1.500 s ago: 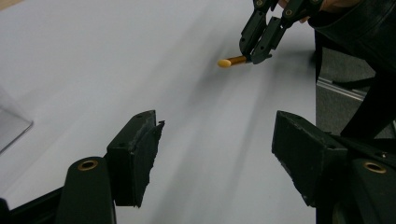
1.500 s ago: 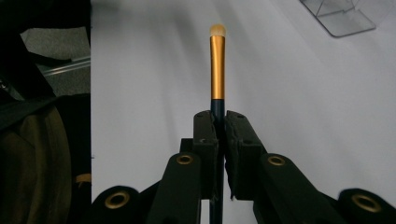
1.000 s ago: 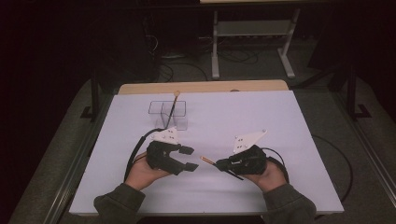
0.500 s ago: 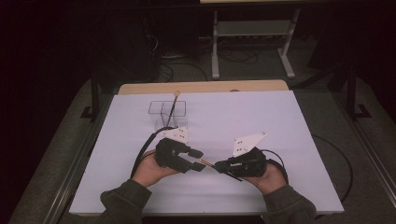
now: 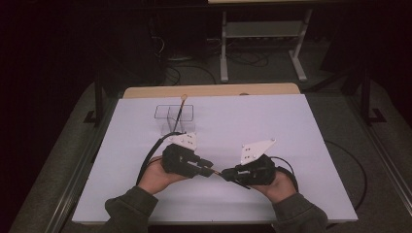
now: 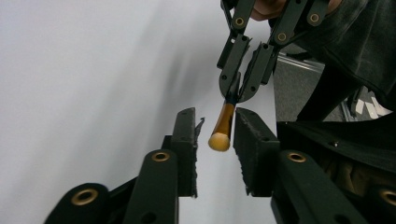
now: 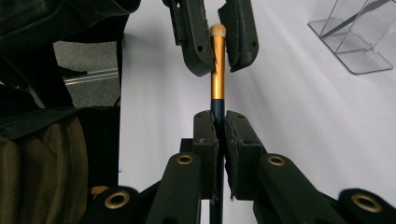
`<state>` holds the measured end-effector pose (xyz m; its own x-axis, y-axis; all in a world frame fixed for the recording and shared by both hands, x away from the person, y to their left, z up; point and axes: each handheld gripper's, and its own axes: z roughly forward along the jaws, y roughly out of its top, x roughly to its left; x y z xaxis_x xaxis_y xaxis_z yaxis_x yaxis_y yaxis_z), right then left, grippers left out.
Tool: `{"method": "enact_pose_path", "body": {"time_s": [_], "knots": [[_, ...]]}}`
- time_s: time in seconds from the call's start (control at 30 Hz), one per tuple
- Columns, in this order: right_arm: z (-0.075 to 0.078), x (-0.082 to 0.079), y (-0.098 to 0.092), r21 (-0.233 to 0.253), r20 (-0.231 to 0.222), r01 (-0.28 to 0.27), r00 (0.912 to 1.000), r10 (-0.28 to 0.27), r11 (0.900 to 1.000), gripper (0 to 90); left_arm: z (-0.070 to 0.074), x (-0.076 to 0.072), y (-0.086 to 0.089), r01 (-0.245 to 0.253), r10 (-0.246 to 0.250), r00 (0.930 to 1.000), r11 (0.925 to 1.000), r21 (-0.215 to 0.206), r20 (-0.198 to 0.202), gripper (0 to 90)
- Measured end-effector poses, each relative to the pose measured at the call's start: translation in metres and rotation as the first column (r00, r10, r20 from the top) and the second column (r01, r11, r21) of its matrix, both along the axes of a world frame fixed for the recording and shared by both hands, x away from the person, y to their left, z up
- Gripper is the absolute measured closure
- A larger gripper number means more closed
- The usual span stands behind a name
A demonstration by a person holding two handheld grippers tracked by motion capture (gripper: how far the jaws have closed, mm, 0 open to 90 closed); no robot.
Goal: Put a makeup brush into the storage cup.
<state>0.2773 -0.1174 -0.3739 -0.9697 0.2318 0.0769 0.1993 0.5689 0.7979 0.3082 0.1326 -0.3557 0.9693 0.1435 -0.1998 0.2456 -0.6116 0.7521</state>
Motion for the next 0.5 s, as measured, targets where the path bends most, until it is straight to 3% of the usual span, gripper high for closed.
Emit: {"method": "enact_pose_path", "body": {"time_s": [0.5], "knots": [[-0.001,-0.0028,0.0049,-0.015,0.033,-0.04,0.9986,0.04,0.999,82.6,0.0015,0.001,0.0014,0.075,-0.076,0.9956,0.9971,-0.014,-0.055,82.0]]}}
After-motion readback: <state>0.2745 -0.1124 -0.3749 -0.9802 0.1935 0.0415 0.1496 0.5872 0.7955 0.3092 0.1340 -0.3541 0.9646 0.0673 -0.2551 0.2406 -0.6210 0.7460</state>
